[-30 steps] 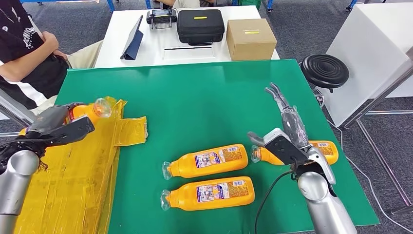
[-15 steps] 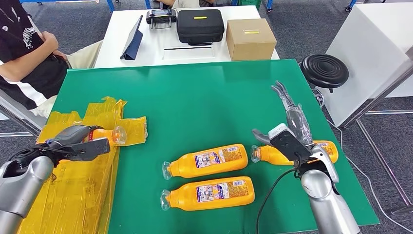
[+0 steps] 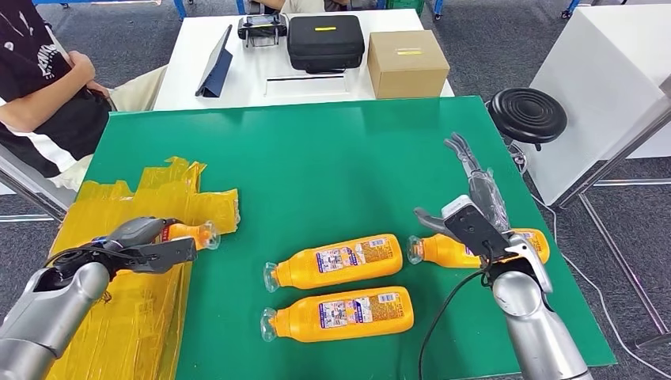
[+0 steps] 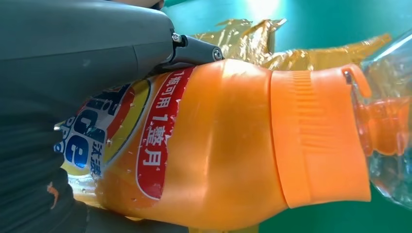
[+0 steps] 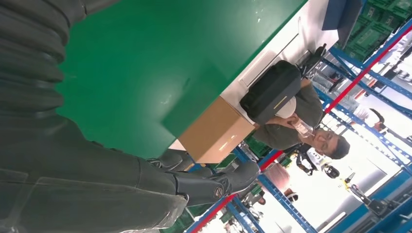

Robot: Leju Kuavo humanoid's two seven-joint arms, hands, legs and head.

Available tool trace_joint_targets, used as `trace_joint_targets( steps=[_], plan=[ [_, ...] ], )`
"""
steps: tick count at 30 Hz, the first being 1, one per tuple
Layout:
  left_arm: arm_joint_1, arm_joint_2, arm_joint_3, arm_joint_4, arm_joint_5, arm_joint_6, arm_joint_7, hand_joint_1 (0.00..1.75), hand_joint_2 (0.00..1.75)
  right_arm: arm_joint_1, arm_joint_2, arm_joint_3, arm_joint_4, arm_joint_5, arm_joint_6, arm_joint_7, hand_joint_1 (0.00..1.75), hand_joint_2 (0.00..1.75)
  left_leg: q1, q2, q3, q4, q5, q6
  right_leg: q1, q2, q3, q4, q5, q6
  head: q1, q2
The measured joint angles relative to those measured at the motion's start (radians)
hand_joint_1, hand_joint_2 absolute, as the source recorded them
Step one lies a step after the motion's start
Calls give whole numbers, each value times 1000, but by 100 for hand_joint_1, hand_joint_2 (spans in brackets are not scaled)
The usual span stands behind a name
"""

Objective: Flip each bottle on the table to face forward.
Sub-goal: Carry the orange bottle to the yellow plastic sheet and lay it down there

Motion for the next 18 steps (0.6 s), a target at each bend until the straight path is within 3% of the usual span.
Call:
trace_joint_targets(
  steps=[11, 12, 15, 16, 18],
  plan=[
    [-8, -4, -68, 5, 10, -37, -26, 175, 175, -22, 0, 0, 42, -2, -1, 0, 0, 175, 0, 0, 1, 0, 0, 0, 0, 0, 1, 0, 0, 0, 0, 0],
    [-9, -5, -75, 5, 15, -40, -29, 151, 175, -25, 0, 0, 46, -3, -1, 0, 0, 175, 0, 0, 1, 0, 0, 0, 0, 0, 1, 0, 0, 0, 0, 0],
    [-9, -4, -100, 5, 22, -50, -37, 20, 175, -35, 0, 0, 63, -5, -1, 0, 0, 175, 0, 0, 1, 0, 0, 0, 0, 0, 2, 0, 0, 0, 0, 0],
    [-9, -4, -109, 6, 23, -53, -40, 0, 175, -39, 0, 1, 69, -5, -1, 0, 0, 175, 0, 0, 1, 0, 0, 0, 0, 0, 2, 0, 0, 0, 0, 0],
    [-9, -3, -126, 7, 25, -55, -48, 0, 175, -47, 1, 2, 82, -6, -1, 0, 0, 175, 0, -1, 1, 0, 0, 0, 0, 0, 2, 0, 0, 0, 0, 0]
  ],
)
